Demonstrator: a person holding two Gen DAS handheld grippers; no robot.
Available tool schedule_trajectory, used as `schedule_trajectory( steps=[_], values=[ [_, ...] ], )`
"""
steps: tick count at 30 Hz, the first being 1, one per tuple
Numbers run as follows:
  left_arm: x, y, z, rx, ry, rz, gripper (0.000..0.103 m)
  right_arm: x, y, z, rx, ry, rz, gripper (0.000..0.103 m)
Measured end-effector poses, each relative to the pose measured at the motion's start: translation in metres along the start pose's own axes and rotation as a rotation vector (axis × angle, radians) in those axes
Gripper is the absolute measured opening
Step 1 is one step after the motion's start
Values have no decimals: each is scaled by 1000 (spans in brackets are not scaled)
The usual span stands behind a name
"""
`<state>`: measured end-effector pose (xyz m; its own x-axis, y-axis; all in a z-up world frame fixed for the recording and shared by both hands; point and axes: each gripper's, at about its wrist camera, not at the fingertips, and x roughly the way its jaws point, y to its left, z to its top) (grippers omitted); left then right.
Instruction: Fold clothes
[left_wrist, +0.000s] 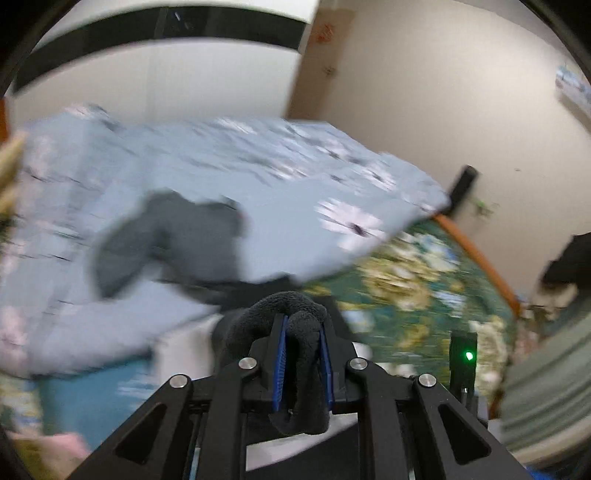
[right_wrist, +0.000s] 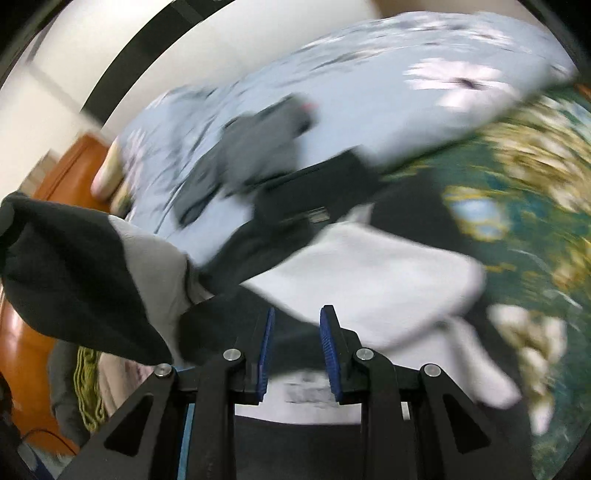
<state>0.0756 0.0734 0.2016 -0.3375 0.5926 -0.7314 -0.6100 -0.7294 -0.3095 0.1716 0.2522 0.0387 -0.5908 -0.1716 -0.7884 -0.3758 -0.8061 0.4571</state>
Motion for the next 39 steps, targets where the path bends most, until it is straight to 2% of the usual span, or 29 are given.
schedule_trajectory(
  steps=[3, 7, 11, 14, 17, 19, 20, 23, 25, 27, 28, 30, 31, 32, 34, 35, 39],
  values=[
    [62, -30, 4, -11, 71, -35, 17, -35, -49, 1, 112, -49, -74, 27],
    [154, -61, 0, 13, 205, 10, 17, -66, -90, -13, 154, -48, -163, 27],
    [216, -70, -15, 15, 301, 58, 17, -82, -115, -31, 192, -36, -198, 27],
    [248, -67, -26, -13, 357, 82, 21, -87, -125, -43, 206, -21, -211, 27],
    [259, -59, -38, -63, 389, 50, 26, -86, -127, -46, 197, -10, -208, 27],
    [257, -55, -41, -109, 392, -10, 44, -83, -124, -43, 183, -2, -207, 27],
    [253, -53, -42, -134, 392, -56, 60, -82, -124, -42, 178, -1, -204, 27],
    [226, -39, -46, -187, 360, -192, 62, -74, -119, -34, 159, 11, -192, 27],
    [190, -17, -53, -201, 290, -214, 63, -68, -113, -26, 138, 19, -180, 27],
    [154, 14, -69, -185, 208, -121, 70, -61, -106, -17, 113, 14, -149, 28],
    [135, 34, -83, -173, 169, -24, 70, -57, -102, -13, 107, 12, -130, 30],
    [113, 67, -112, -157, 152, 162, 71, -45, -94, -3, 106, 13, -88, 52],
    [105, 85, -130, -159, 170, 248, 71, -38, -90, 1, 105, 14, -67, 53],
    [101, 99, -143, -171, 188, 297, 71, -32, -86, 7, 107, 16, -35, 53],
    [98, 126, -169, -220, 235, 354, 71, -12, -78, 19, 108, 28, -10, 57],
    [99, 134, -176, -245, 249, 368, 71, -1, -75, 24, 102, 42, -23, 64],
    [107, 154, -192, -300, 267, 432, 71, 34, -69, 39, 120, 96, -85, 65]
  ],
)
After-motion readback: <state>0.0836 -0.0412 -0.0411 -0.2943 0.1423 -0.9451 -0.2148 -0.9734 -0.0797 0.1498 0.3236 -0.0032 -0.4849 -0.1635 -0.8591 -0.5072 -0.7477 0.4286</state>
